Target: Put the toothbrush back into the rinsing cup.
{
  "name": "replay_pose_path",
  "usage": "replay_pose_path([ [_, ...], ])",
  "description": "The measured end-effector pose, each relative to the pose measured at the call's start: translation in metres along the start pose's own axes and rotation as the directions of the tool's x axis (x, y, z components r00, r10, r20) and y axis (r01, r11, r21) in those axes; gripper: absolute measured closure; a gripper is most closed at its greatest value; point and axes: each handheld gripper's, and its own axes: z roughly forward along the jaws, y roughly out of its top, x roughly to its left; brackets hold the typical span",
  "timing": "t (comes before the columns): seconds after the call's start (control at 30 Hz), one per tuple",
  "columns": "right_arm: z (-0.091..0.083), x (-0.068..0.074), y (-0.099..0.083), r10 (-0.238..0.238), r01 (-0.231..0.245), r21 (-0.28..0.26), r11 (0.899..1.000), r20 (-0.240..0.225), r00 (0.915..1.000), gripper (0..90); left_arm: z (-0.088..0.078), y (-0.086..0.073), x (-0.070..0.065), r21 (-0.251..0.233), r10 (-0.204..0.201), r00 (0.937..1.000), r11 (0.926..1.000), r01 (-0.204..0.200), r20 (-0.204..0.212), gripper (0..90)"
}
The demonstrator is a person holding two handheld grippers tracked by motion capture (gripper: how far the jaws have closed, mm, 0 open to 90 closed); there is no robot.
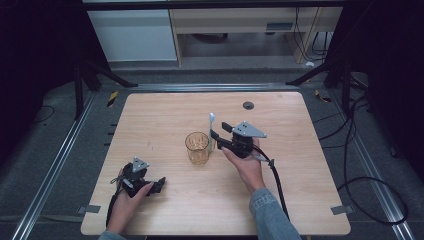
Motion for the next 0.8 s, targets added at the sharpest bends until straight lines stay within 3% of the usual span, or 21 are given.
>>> replay_pose_path([
  [0.5,-0.015,-0.006,0.006,-0.014,0.014,0.026,1.000,0.011,0.9998,39.5,0.000,0.000,0.000,0.000,0.000,1.0000,1.0000,0.000,0.000,0.0],
  [0.8,-0.028,-0.012,0.012,-0.028,0.027,0.075,0.997,0.014,0.9995,34.6,0.000,0.000,0.000,0.000,0.000,1.0000,1.0000,0.000,0.000,0.0],
])
